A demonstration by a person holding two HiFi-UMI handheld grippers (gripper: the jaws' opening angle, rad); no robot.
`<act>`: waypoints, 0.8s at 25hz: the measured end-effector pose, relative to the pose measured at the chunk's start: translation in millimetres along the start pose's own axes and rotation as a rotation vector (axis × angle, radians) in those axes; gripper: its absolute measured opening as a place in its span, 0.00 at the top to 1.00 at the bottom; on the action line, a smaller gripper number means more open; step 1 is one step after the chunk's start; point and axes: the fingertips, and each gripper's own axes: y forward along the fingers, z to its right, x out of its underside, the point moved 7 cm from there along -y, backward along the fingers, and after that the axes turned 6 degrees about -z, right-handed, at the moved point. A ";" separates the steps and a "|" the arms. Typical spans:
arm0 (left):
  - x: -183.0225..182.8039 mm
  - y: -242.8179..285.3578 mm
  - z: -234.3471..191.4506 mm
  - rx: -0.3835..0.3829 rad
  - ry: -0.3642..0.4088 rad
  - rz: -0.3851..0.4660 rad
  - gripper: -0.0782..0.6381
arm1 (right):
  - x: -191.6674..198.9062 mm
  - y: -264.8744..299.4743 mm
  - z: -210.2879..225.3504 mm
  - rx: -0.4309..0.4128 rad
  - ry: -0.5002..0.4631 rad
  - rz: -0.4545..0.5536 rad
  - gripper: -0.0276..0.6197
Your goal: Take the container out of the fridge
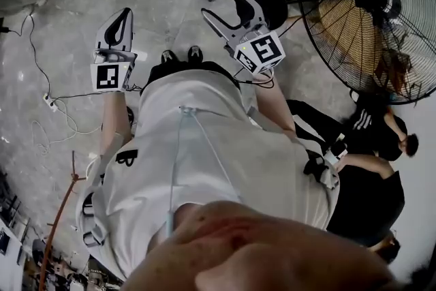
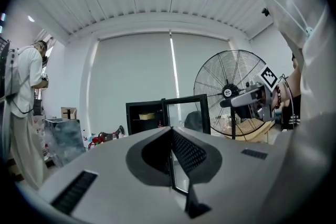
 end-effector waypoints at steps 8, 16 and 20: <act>-1.2 0.1 -3.5 0.013 0.006 0.013 0.88 | 2.3 -0.4 3.6 0.030 0.024 0.009 0.44; 1.8 -9.2 -11.5 0.057 0.011 -0.004 0.88 | 5.7 6.6 -6.9 0.071 0.042 0.012 0.44; 4.0 -16.3 -21.2 0.088 0.011 0.044 0.88 | 3.5 17.7 -11.2 0.098 0.020 0.013 0.44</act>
